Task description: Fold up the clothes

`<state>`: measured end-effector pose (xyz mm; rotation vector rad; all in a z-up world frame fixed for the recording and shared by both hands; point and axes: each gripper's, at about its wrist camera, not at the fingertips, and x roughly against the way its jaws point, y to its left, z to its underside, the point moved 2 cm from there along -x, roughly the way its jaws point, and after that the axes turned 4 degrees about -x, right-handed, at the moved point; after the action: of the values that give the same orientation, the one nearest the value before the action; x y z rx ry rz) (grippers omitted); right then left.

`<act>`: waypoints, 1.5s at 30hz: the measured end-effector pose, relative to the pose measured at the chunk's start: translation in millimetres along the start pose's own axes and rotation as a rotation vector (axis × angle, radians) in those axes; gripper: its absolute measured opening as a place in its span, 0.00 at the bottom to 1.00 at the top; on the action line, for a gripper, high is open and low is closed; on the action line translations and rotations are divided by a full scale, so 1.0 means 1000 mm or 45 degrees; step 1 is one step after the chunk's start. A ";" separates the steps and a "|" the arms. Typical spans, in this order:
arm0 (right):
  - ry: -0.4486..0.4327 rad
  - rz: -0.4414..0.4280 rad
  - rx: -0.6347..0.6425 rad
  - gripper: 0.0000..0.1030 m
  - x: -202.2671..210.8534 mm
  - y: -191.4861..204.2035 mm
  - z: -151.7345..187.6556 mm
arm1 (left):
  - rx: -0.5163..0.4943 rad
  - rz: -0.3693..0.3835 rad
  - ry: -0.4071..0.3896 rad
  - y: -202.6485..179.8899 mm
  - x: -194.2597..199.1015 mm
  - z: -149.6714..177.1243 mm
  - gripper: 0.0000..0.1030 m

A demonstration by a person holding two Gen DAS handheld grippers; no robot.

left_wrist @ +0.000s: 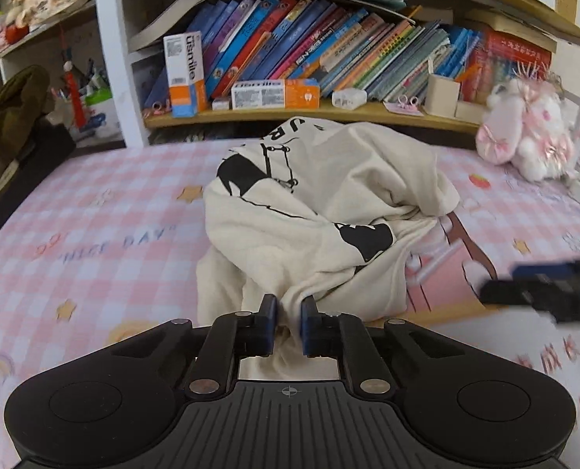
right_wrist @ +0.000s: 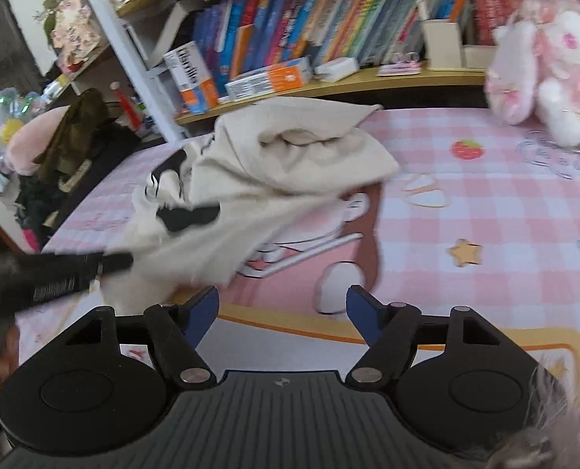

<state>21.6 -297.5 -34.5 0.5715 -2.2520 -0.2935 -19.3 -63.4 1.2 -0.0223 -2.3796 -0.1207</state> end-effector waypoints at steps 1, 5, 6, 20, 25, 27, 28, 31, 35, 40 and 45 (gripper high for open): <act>0.003 -0.013 0.003 0.70 -0.002 0.003 -0.001 | -0.002 -0.005 -0.001 0.002 0.006 0.004 0.11; 0.017 -0.059 0.017 0.70 -0.010 0.017 -0.002 | 0.008 0.004 0.008 0.016 0.023 0.017 0.18; 0.024 -0.063 0.023 0.70 -0.012 0.019 -0.002 | -0.005 0.009 0.024 0.017 0.024 0.019 0.18; 0.058 -0.042 -0.013 0.70 -0.026 0.029 0.000 | -0.910 -0.209 0.036 -0.048 -0.001 0.051 0.57; 0.042 0.040 0.094 0.72 -0.021 0.031 0.003 | -0.760 -0.151 0.015 -0.024 -0.004 0.030 0.13; 0.043 0.091 0.229 0.74 -0.022 0.037 0.008 | -0.608 -0.119 -0.025 -0.008 0.007 0.013 0.11; 0.041 0.114 0.316 0.76 -0.022 0.041 0.012 | -0.546 -0.123 -0.063 -0.001 0.015 0.004 0.10; 0.018 0.174 0.577 0.78 -0.024 0.053 0.022 | -0.442 -0.131 -0.198 0.011 0.050 -0.023 0.08; -0.076 0.211 0.854 0.78 -0.024 0.072 0.034 | -0.356 -0.107 -0.328 0.017 0.086 -0.045 0.08; -0.281 0.145 1.117 0.77 -0.017 0.102 0.050 | -0.271 -0.069 -0.460 0.020 0.125 -0.066 0.07; -0.274 0.169 1.297 0.76 -0.031 0.119 0.070 | -0.184 -0.074 -0.515 0.028 0.145 -0.071 0.07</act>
<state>-48.8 -176.9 -56.1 0.9107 -2.5283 0.9581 -74.0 -45.3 154.7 -0.0509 -2.7708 -0.3444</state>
